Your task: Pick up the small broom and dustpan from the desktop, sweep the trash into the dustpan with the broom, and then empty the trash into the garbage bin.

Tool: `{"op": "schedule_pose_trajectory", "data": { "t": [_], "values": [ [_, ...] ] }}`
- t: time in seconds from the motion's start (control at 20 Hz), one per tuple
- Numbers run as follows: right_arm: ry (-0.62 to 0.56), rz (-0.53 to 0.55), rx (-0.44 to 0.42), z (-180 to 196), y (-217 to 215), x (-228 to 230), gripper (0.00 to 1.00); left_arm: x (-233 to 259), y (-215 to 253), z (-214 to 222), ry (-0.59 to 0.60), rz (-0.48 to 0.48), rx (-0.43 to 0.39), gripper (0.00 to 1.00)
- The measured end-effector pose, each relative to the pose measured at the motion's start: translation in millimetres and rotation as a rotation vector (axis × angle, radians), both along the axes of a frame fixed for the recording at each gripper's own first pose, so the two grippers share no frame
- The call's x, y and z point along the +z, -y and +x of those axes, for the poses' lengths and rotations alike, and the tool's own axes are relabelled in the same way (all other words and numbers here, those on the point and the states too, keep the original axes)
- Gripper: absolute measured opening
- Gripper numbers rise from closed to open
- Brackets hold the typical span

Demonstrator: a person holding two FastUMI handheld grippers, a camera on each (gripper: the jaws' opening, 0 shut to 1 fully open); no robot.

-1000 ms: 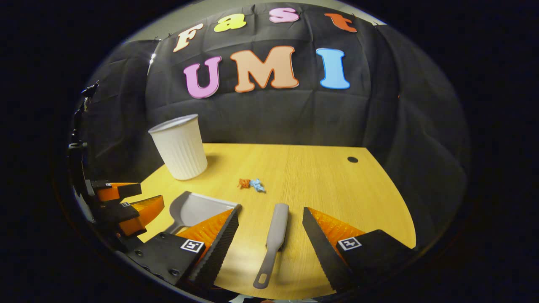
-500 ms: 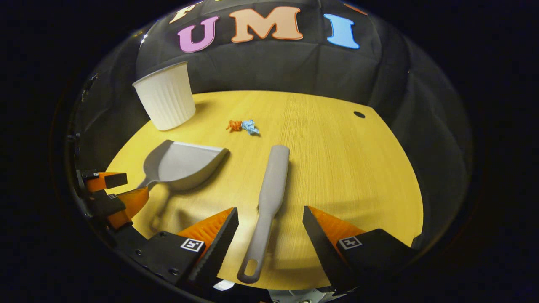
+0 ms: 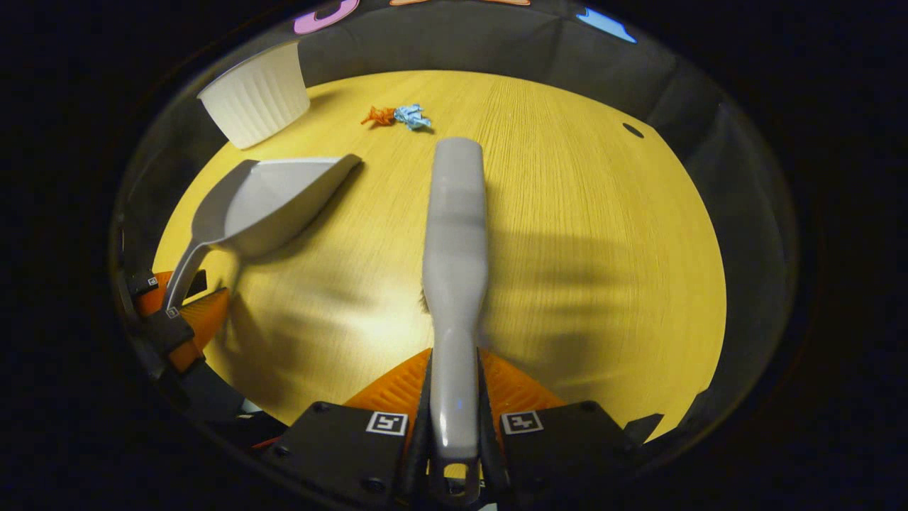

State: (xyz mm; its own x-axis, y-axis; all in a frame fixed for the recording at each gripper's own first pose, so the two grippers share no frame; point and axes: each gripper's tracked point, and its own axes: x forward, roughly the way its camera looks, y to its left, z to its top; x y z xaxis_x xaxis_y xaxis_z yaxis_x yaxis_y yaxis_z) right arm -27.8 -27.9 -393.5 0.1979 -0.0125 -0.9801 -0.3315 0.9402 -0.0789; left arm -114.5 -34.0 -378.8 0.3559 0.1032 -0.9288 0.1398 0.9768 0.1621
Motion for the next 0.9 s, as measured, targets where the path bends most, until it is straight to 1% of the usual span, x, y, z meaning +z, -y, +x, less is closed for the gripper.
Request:
{"op": "schedule_pose_trajectory", "data": {
  "t": [0.05, 0.1, 0.2, 0.3, 0.4, 0.5, 0.6, 0.65, 0.75, 0.8, 0.85, 0.9],
  "values": [
    [-0.011, -0.009, 0.019, -1.0, 2.8, -0.3, 0.33, -3.3, -0.2, 2.7, -0.010, -0.013, 0.003, 0.34],
    [-0.014, -0.018, 0.035, 1.5, 5.3, 2.0, 0.32, -0.5, -1.7, -2.6, -0.022, -0.018, -0.008, 0.32],
    [-0.020, -0.017, 0.047, 1.9, 7.6, 2.5, 0.31, -0.8, -7.5, 0.4, -0.025, -0.015, -0.034, 0.30],
    [0.019, -0.004, 0.029, 8.5, 6.6, 6.4, 0.30, 1.3, -10.0, 10.3, 0.004, -0.027, -0.046, 0.29],
    [0.069, 0.029, 0.008, 21.5, 2.3, 12.5, 0.29, 8.0, -12.9, 24.9, 0.026, -0.052, -0.074, 0.27],
    [0.087, 0.045, -0.004, 37.7, 0.0, 20.6, 0.28, 12.1, -11.8, 43.0, 0.059, -0.077, -0.130, 0.28],
    [0.121, 0.053, -0.012, 60.5, -2.1, 26.3, 0.28, 15.2, -12.8, 60.2, 0.072, -0.068, -0.217, 0.27],
    [0.120, 0.044, -0.003, 72.2, -2.2, 26.7, 0.28, 13.8, -13.0, 68.2, 0.070, -0.068, -0.259, 0.27],
    [0.168, 0.032, 0.010, 103.1, -1.4, 32.5, 0.27, 8.3, -13.6, 82.9, 0.065, -0.058, -0.339, 0.28],
    [0.164, 0.021, 0.024, 115.8, -0.4, 35.1, 0.28, 5.1, -17.2, 86.8, 0.060, -0.048, -0.364, 0.27],
    [0.179, 0.011, 0.031, 129.9, -0.5, 35.6, 0.26, 4.1, -19.2, 89.8, 0.060, -0.040, -0.393, 0.27],
    [0.192, 0.002, 0.044, 145.5, -3.5, 39.1, 0.28, 3.6, -21.4, 89.2, 0.050, -0.036, -0.414, 0.27]
  ]
}}
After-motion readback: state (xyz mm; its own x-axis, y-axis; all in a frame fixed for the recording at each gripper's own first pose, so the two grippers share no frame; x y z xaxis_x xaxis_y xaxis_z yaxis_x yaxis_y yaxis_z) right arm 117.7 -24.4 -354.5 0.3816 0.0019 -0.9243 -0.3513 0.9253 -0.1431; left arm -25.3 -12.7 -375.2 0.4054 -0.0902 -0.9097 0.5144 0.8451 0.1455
